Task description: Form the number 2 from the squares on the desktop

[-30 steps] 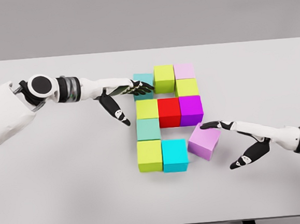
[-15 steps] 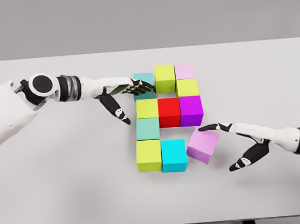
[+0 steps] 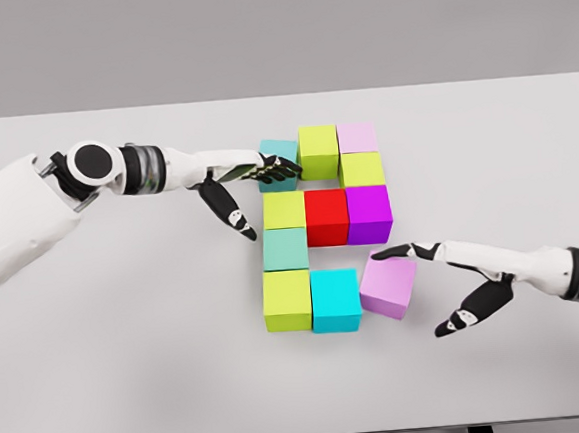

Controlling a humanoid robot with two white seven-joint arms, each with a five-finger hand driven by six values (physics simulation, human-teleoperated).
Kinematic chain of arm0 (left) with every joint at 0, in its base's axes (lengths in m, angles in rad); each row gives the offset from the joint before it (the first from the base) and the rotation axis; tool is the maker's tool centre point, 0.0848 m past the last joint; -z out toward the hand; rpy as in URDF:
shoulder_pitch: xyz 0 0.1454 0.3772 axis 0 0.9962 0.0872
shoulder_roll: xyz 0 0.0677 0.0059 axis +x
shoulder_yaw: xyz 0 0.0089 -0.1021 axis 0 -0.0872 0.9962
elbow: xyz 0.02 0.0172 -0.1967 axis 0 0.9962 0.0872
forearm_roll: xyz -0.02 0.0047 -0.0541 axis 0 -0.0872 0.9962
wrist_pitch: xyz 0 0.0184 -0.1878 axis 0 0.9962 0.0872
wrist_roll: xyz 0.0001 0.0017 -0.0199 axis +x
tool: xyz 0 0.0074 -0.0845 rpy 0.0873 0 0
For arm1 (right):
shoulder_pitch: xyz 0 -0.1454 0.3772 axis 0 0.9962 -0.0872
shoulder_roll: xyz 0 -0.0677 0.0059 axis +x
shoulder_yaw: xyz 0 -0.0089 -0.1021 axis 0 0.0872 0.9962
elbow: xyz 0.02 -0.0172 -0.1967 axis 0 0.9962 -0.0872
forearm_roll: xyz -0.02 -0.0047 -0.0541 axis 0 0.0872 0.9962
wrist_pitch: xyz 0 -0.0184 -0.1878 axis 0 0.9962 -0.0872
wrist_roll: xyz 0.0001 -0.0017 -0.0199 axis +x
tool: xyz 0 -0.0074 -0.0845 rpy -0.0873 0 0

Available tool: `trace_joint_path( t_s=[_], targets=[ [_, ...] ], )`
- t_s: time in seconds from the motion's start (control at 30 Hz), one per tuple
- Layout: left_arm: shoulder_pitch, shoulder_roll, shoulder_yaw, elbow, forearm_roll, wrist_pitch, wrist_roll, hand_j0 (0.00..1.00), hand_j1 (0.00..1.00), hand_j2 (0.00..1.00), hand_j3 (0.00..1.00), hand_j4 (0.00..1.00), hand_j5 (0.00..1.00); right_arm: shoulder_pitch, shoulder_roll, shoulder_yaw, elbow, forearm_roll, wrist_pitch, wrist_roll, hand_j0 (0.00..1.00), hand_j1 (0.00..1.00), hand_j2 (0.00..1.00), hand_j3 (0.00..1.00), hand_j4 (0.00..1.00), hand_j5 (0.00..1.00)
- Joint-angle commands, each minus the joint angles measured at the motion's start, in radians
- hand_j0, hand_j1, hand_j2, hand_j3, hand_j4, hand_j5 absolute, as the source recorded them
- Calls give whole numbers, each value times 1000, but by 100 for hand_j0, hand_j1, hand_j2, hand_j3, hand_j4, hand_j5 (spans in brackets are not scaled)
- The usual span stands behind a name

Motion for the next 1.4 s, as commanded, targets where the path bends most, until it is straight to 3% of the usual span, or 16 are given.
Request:
trace_joint_path(
  t_s=[0.0, 0.43, 0.6, 0.73, 0.97, 1.37],
  targets=[
    [0, -2, 1, 0, -2, 1, 0, 100, 100, 100, 100, 100, 100, 0, -2, 3, -19, -6, 2, 0, 100, 100, 100, 100, 100, 100],
    [-2, -24, 3, 37, -17, -7, 0, 100, 100, 100, 100, 100, 100, -3, -4, 6, -53, -3, 2, 0, 100, 100, 100, 100, 100, 100],
    [-6, -25, 3, 45, -19, -9, 0, 100, 100, 100, 100, 100, 100, -44, -1, -23, 37, -12, 2, 0, 100, 100, 100, 100, 100, 100],
    [-9, -44, 4, 74, -20, -9, 0, 100, 100, 100, 100, 100, 100, -46, 2, -16, 57, -12, 2, 0, 100, 100, 100, 100, 100, 100],
    [-9, -67, 4, 112, -22, -12, 0, 100, 100, 100, 100, 100, 100, -46, 8, 9, 57, -6, 2, 0, 100, 100, 100, 100, 100, 100],
    [-8, -57, 9, 97, -34, -73, 0, 100, 100, 100, 100, 100, 100, -55, 19, 38, 54, -1, 2, 0, 100, 100, 100, 100, 100, 100]
  ],
)
